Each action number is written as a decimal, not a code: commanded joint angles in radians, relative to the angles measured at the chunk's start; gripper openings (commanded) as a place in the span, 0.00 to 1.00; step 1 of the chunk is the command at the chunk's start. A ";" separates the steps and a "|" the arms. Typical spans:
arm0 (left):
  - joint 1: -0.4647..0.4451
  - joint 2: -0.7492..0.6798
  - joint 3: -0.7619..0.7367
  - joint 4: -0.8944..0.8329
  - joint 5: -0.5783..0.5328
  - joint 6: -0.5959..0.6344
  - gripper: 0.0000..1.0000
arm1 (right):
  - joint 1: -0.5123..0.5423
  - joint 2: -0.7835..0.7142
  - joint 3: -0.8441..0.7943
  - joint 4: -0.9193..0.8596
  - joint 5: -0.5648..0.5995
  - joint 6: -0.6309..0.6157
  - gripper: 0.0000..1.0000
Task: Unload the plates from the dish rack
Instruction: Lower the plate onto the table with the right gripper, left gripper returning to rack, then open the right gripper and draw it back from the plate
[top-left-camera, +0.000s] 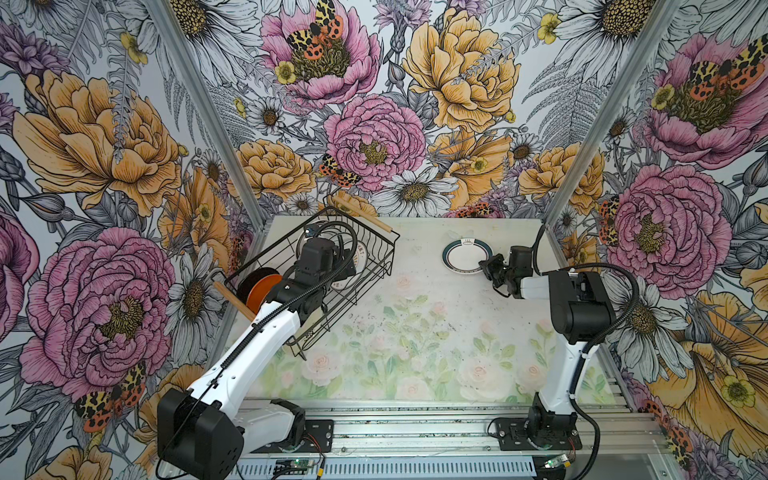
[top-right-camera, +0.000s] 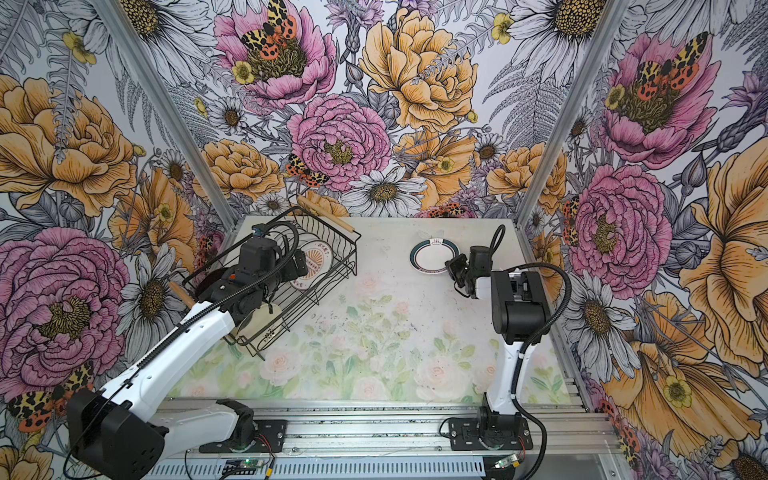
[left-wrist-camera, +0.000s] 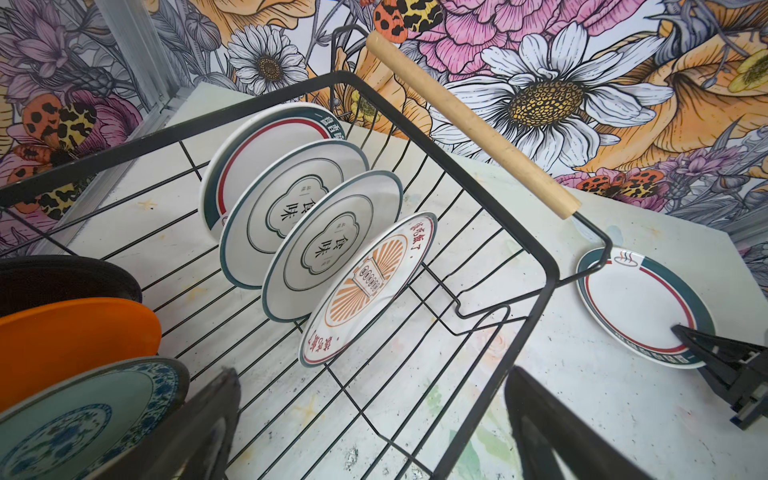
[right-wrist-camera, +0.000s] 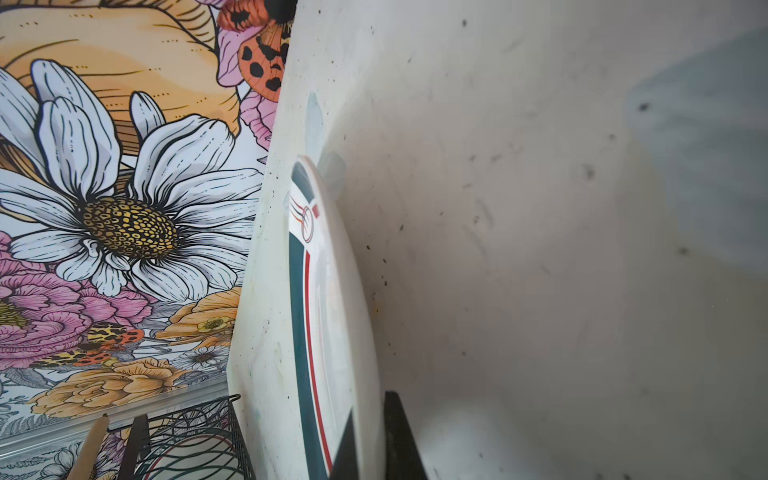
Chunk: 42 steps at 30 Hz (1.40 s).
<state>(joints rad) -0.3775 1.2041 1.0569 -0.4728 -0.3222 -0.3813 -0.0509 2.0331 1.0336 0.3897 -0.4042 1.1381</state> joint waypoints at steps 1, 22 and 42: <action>-0.006 0.009 0.006 -0.007 0.016 0.014 0.99 | 0.010 0.008 0.039 0.063 0.003 0.012 0.00; -0.017 -0.044 -0.034 0.003 -0.017 0.020 0.99 | 0.035 -0.028 0.046 -0.156 0.105 -0.083 0.49; 0.099 -0.054 0.049 -0.139 0.199 -0.017 0.99 | 0.046 -0.389 -0.145 -0.591 0.471 -0.184 0.99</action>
<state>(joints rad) -0.2790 1.1233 1.0664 -0.5678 -0.1986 -0.3870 -0.0032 1.7218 0.9268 -0.1074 -0.0322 0.9874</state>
